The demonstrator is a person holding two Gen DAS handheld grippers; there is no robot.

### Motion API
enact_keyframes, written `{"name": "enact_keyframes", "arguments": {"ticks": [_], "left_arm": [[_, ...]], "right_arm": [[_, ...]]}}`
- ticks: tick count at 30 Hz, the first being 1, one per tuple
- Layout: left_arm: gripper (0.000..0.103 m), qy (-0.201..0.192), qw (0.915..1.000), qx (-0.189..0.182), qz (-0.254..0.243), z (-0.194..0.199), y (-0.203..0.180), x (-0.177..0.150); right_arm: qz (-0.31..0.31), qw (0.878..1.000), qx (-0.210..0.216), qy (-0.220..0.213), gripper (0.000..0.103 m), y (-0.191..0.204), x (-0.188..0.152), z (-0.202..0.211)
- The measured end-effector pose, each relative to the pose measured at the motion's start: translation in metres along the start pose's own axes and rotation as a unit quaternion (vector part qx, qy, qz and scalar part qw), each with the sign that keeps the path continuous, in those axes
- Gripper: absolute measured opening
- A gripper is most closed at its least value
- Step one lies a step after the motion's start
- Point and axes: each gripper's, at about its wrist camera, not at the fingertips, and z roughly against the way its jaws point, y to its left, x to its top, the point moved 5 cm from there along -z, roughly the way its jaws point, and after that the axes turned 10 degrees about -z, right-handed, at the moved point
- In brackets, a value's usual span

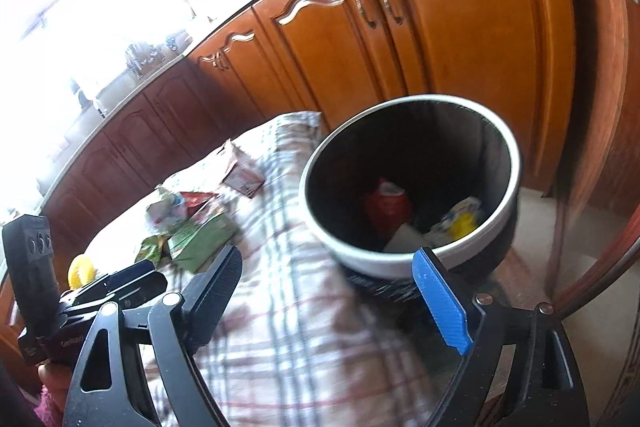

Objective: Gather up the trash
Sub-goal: 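Move both tools back over the table, then grasp the white foam net with the left tool while the right tool grasps the green juice carton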

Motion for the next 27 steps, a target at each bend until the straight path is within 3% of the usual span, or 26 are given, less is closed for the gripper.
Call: {"name": "enact_keyframes", "arguments": {"ticks": [12, 27], "left_arm": [[0.075, -0.003, 0.9978, 0.038, 0.053, 0.023, 0.057, -0.026], [0.075, -0.016, 0.9938, 0.083, 0.073, 0.032, 0.112, -0.018]], "right_arm": [[0.016, 0.998, 0.029, 0.046, 0.089, 0.049, -0.045, -0.027], [0.031, 0.997, 0.039, 0.059, 0.089, 0.082, -0.053, -0.052]]}}
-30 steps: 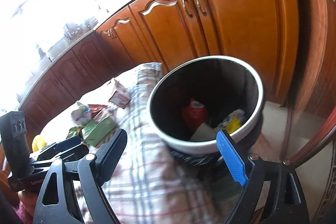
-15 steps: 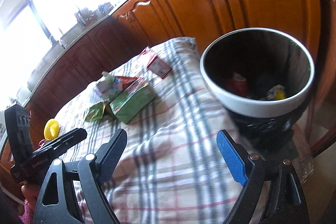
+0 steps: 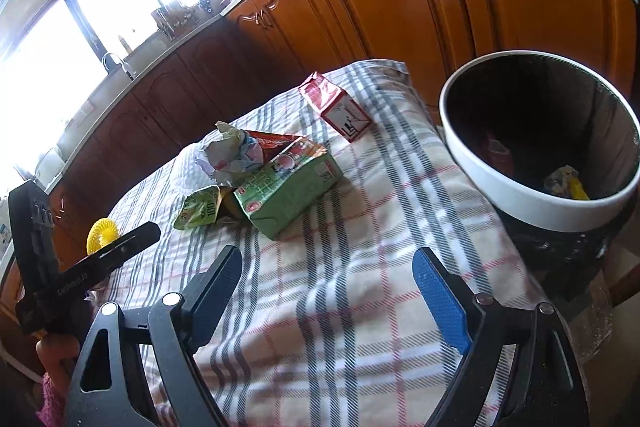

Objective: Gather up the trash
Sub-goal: 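Grasp the white foam net with the left tool while the right tool grasps the green juice carton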

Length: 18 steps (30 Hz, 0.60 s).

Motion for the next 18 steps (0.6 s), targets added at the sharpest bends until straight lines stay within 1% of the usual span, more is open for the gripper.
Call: {"name": "enact_keyframes", "arguments": {"ticks": [6, 12, 18], "left_arm": [[0.075, -0.003, 0.9999, 0.015, 0.001, -0.006, 0.017, 0.012], [0.075, 0.001, 0.9996, 0.028, 0.0, -0.02, 0.036, 0.025], [0.075, 0.006, 0.9997, 0.024, -0.005, -0.042, 0.047, 0.044]], "right_arm": [[-0.009, 1.0, 0.004, -0.005, 0.088, 0.012, 0.006, -0.015], [-0.026, 1.0, 0.015, 0.003, 0.082, 0.028, 0.01, -0.035], [-0.019, 1.0, -0.001, 0.014, 0.076, 0.053, 0.016, -0.066]]}}
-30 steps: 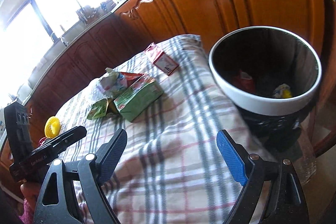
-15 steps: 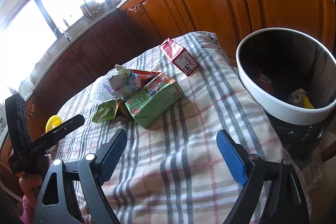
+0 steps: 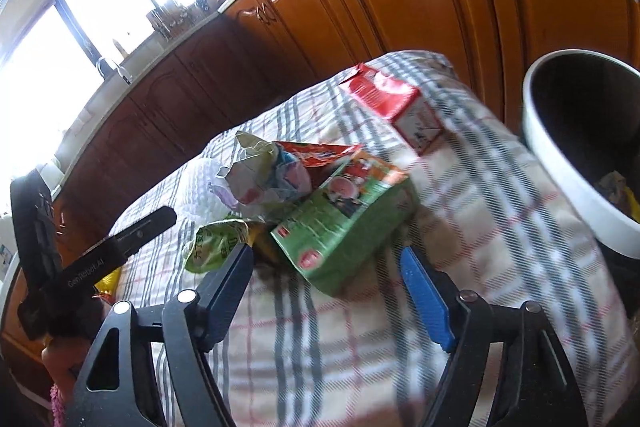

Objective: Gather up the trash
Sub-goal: 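Grasp the white foam net with the left tool while the right tool grasps the green juice carton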

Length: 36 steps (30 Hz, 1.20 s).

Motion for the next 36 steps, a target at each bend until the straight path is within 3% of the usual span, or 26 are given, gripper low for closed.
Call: {"name": "enact_keyframes", "arguments": {"ticks": [8, 10, 13, 16, 25, 30, 36], "left_arm": [[0.073, 0.027, 0.9989, 0.017, -0.033, -0.035, -0.006, 0.01], [0.047, 0.034, 0.9984, 0.015, -0.043, -0.04, -0.009, 0.009], [0.027, 0.031, 0.9982, 0.011, -0.051, -0.04, -0.012, 0.007], [0.012, 0.025, 0.9983, 0.003, -0.053, -0.032, -0.015, 0.005], [0.01, -0.023, 0.9993, -0.024, -0.019, 0.017, -0.021, 0.001], [0.01, -0.033, 0.9982, -0.047, -0.015, 0.037, -0.037, -0.006], [0.01, -0.03, 0.9973, -0.063, -0.022, 0.049, -0.056, -0.019]], "right_arm": [[-0.002, 0.999, -0.048, 0.014, 0.075, 0.003, 0.008, -0.035], [0.006, 0.999, -0.052, 0.011, 0.066, 0.001, 0.009, -0.034], [0.016, 0.999, -0.045, 0.007, 0.056, -0.001, 0.009, -0.026], [0.025, 0.999, -0.041, 0.008, 0.055, -0.005, 0.006, -0.015], [0.036, 0.998, -0.041, 0.03, 0.055, -0.04, -0.012, 0.029], [0.004, 0.999, -0.044, 0.026, 0.071, -0.048, -0.002, 0.026], [-0.001, 0.997, -0.076, 0.007, 0.068, -0.05, 0.006, 0.007]]}}
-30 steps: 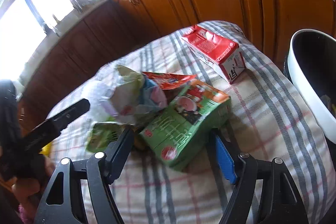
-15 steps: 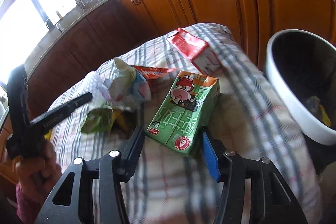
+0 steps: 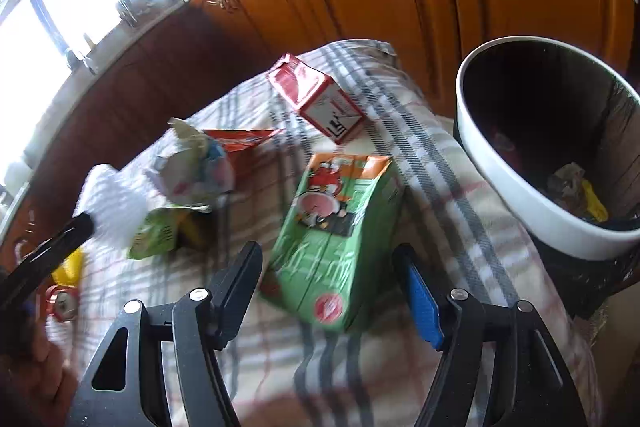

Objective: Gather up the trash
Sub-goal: 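Grasp the white foam net with the left tool while the right tool grasps the green juice carton, then carry both items over the bin and open both tools to drop them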

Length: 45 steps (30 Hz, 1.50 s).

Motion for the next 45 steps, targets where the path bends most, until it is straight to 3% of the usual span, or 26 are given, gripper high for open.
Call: {"name": "enact_keyframes", "arguments": {"ticks": [6, 19, 34, 45], "left_arm": [[0.01, 0.002, 0.9994, -0.03, -0.016, 0.001, -0.028, -0.001], [0.01, 0.022, 0.9936, -0.089, -0.066, -0.021, -0.114, -0.001], [0.01, 0.022, 0.9847, -0.125, -0.119, -0.042, -0.184, 0.019], [0.01, 0.022, 0.979, -0.141, -0.145, -0.066, -0.221, 0.038]], "right_arm": [[0.014, 1.0, 0.009, -0.019, 0.062, -0.007, -0.004, 0.017], [-0.018, 0.997, 0.038, -0.057, 0.06, -0.058, 0.006, 0.082], [-0.061, 0.992, 0.02, -0.108, 0.059, -0.118, 0.036, 0.124], [-0.066, 0.991, -0.001, -0.114, 0.059, -0.149, 0.059, 0.12]]}}
